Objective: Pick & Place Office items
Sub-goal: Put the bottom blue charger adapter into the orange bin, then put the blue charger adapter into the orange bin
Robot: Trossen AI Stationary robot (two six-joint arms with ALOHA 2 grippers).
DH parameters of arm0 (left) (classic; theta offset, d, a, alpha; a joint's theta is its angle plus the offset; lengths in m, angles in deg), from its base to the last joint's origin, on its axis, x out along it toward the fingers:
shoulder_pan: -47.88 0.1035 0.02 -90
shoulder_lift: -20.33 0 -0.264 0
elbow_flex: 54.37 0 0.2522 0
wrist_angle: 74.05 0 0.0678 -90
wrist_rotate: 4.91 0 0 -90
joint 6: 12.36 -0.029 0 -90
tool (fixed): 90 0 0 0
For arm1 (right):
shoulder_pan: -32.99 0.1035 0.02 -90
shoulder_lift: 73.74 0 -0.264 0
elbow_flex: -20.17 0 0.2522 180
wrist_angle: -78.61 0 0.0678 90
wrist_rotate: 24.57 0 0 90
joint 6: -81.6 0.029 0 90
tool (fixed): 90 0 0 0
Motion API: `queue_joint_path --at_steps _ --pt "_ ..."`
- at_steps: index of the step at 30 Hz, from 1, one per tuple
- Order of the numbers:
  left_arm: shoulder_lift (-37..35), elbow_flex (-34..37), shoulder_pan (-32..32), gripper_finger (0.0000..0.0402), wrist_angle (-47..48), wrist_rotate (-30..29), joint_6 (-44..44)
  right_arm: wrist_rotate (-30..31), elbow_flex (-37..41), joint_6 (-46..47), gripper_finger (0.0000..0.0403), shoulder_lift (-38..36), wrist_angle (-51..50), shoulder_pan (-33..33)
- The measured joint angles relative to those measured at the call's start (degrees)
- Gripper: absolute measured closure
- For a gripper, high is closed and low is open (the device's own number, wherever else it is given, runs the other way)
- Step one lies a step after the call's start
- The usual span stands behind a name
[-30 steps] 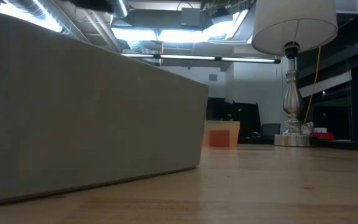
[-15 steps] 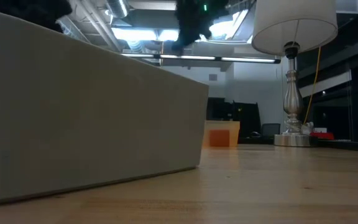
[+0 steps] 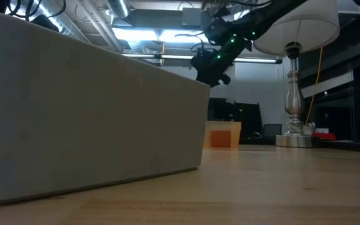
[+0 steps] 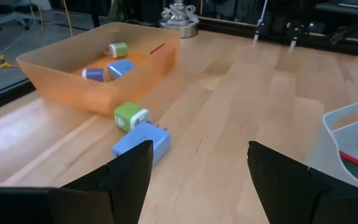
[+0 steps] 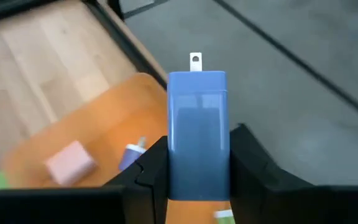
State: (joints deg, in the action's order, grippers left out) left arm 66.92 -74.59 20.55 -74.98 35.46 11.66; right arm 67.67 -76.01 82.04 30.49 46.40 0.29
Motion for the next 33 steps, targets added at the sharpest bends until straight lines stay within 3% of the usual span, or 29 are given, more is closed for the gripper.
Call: queue_joint_path --at_steps 2,8,11,16,22,25,30,33 --pt "0.0 0.0 0.0 0.0146 -0.6 0.0 -0.9 -2.2 0.4 0.8 0.0277 0.0 0.0 -0.4" --pt "0.0 0.0 0.0 0.0146 -2.8 0.1 -3.0 -3.0 0.5 2.4 0.0154 0.0 0.4 0.0" --pt "0.0 0.0 0.0 0.0146 -3.2 0.1 -3.2 -3.2 0.5 3.5 0.0127 0.0 0.4 0.5" --pt "0.0 0.0 0.0 0.0146 -2.8 0.2 -3.5 -3.4 0.5 4.1 0.0135 0.0 0.4 2.6" --pt "0.0 0.0 2.1 0.0146 0.6 2.2 -11.6 -3.4 0.5 4.9 0.0162 0.0 1.7 5.7" --pt "0.0 -1.2 6.3 0.0146 4.5 7.8 -13.4 -4.7 0.5 5.2 0.0173 0.0 2.8 7.1" --pt "0.9 -7.7 15.6 0.0141 20.2 19.5 -16.8 -6.4 0.5 6.2 0.0181 0.0 3.9 8.9" --pt "1.6 -11.0 20.5 0.0131 22.1 24.7 -22.6 -6.3 0.5 6.4 0.0182 0.0 4.9 9.9"
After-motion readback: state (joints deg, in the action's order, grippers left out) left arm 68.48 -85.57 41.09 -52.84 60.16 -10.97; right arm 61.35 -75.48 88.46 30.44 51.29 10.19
